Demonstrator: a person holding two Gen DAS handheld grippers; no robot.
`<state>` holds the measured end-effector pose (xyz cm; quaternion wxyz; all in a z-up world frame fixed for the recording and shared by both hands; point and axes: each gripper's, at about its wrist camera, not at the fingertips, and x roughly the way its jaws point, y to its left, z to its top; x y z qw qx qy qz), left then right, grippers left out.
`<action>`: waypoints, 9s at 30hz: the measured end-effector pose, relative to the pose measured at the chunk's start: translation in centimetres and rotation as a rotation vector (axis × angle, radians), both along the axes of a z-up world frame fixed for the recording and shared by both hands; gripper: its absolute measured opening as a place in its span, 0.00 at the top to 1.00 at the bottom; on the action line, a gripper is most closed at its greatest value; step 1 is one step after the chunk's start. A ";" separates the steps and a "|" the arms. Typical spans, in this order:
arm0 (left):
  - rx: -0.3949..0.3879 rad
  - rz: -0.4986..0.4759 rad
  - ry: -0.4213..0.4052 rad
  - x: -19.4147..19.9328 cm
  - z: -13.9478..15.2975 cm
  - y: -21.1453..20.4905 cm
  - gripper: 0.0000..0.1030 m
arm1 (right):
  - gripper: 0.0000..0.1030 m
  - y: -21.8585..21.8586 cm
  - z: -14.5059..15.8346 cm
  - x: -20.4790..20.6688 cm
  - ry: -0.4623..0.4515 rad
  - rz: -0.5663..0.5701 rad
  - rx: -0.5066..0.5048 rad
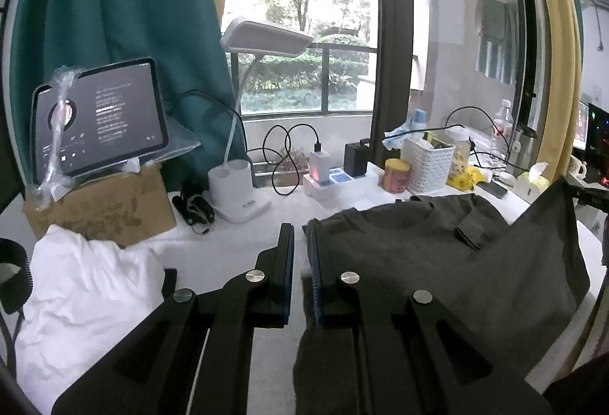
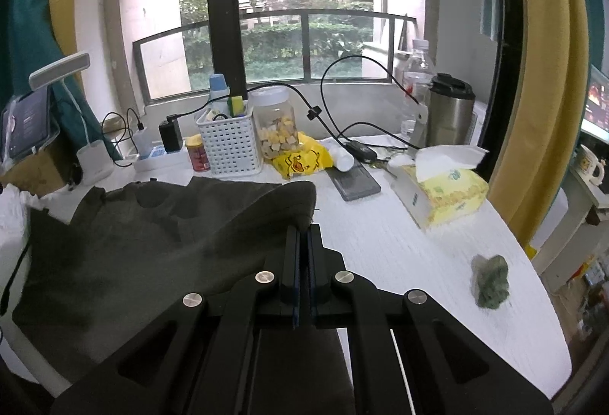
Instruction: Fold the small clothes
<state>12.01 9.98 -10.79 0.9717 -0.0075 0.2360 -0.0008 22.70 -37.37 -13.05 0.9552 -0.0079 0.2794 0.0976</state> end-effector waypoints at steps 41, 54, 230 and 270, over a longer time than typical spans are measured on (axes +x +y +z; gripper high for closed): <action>-0.052 -0.084 0.237 6.0 -7.9 0.7 0.97 | 0.96 0.5 -1.2 3.0 0.027 -0.018 0.022; -0.076 -0.017 0.108 5.9 -4.3 1.6 0.97 | 0.97 -0.6 -0.2 5.0 -0.012 -0.027 0.016; -0.106 -0.136 0.389 -2.5 -12.9 0.9 0.78 | 0.63 -2.8 -11.7 -2.1 0.278 -0.039 0.096; -0.202 0.021 0.325 -4.0 -12.0 3.7 0.98 | 0.93 -2.7 -11.2 -1.6 0.240 -0.024 0.017</action>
